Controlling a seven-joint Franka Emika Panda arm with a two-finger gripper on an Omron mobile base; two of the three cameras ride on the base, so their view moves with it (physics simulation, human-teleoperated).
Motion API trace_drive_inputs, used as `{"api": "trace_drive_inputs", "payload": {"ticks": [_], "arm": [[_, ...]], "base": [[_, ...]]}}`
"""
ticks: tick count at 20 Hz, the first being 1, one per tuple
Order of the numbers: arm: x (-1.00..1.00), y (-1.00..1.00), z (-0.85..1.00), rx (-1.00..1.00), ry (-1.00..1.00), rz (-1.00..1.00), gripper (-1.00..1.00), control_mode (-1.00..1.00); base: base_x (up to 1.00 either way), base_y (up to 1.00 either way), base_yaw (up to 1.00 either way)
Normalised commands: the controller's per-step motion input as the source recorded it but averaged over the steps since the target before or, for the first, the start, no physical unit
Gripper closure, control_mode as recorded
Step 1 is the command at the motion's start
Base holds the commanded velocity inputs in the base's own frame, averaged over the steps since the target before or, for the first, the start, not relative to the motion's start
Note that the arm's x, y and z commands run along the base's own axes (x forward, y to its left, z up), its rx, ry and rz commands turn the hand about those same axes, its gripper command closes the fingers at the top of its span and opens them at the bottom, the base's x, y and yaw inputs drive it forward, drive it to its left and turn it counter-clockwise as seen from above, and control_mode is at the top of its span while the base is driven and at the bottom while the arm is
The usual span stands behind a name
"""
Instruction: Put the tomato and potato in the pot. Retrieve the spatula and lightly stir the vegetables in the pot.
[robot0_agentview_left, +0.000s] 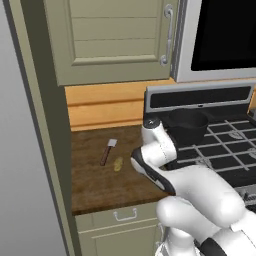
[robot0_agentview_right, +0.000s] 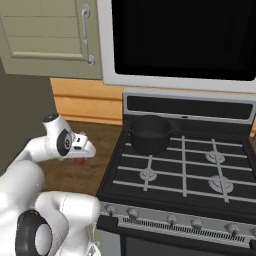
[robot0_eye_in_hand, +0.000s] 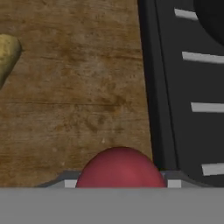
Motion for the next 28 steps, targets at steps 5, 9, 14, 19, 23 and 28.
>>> {"api": "trace_drive_inputs", "payload": {"ticks": [5, 9, 14, 19, 23, 28], "arm": [[0.06, -0.74, 0.77, 0.0, -0.25, -0.11, 1.0, -1.0], [0.18, -0.89, 0.52, 0.03, -0.28, -0.05, 1.0, -1.0], [0.38, -0.85, 0.68, 0.09, -0.23, -0.04, 1.0, -1.0], [0.78, -0.69, 0.65, 0.15, -0.07, -0.02, 1.0, -1.0], [0.62, -0.54, 0.65, 0.15, -0.08, -0.01, 1.0, -1.0], [0.6, -0.43, 0.3, 0.1, -0.01, -0.03, 1.0, -1.0]], "base": [[0.0, 0.0, 0.0], [0.0, 0.0, 0.0], [0.0, 0.0, 0.0], [0.0, 0.0, 0.0], [0.0, 0.0, 0.0], [0.0, 0.0, 0.0]]}}
